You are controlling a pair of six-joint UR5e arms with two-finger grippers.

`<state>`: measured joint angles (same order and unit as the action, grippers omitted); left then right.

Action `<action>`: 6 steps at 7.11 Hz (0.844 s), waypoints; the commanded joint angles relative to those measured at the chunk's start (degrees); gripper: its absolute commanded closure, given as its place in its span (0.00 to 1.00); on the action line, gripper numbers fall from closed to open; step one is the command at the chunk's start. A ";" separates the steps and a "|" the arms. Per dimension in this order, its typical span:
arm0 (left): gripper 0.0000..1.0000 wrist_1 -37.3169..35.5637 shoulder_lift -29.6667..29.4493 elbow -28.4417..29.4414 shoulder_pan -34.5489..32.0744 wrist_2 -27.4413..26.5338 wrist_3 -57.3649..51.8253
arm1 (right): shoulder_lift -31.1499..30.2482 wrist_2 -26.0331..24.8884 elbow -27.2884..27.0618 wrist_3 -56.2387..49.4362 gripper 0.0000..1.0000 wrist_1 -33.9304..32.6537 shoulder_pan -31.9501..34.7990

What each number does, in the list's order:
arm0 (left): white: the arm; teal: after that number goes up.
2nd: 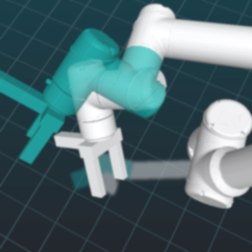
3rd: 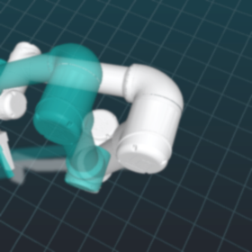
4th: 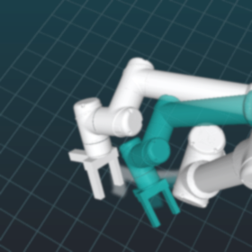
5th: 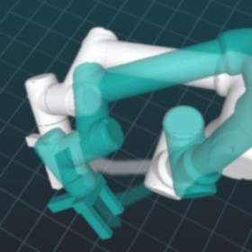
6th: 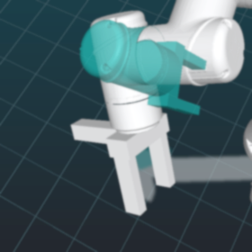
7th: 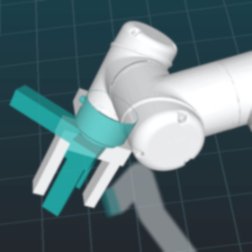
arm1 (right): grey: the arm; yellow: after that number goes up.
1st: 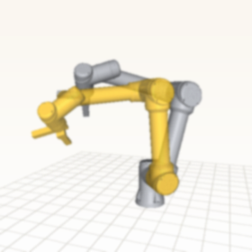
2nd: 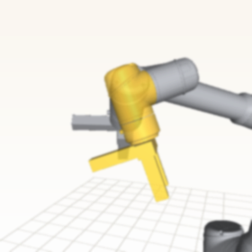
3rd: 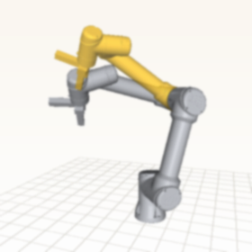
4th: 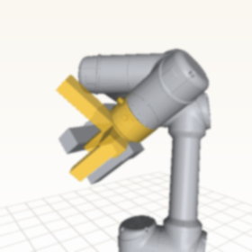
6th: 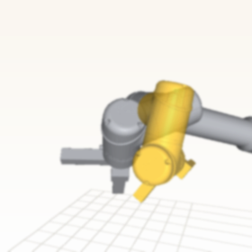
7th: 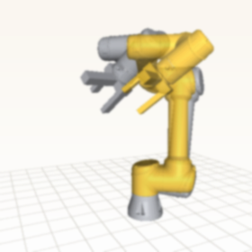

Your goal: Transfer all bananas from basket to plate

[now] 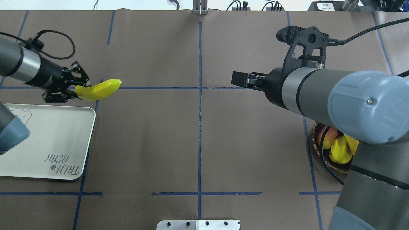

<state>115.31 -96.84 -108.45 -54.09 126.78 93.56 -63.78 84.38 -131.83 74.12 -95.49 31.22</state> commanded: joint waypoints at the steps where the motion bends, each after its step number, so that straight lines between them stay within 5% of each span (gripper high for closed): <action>1: 1.00 0.01 14.17 -2.30 -2.07 -8.07 -26.56 | -5.63 11.63 -0.01 -5.98 0.00 -1.28 6.28; 3: 1.00 0.62 18.95 0.59 -1.90 -16.35 -37.61 | -10.99 19.48 0.26 -13.44 0.00 -1.28 11.47; 6: 1.00 19.44 19.24 17.50 -1.37 -19.02 -39.77 | -11.98 20.03 1.14 -15.67 0.00 -1.28 12.90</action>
<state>126.22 -77.24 -98.72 -55.68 108.30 54.20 -75.51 104.02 -130.95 58.95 -96.75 43.70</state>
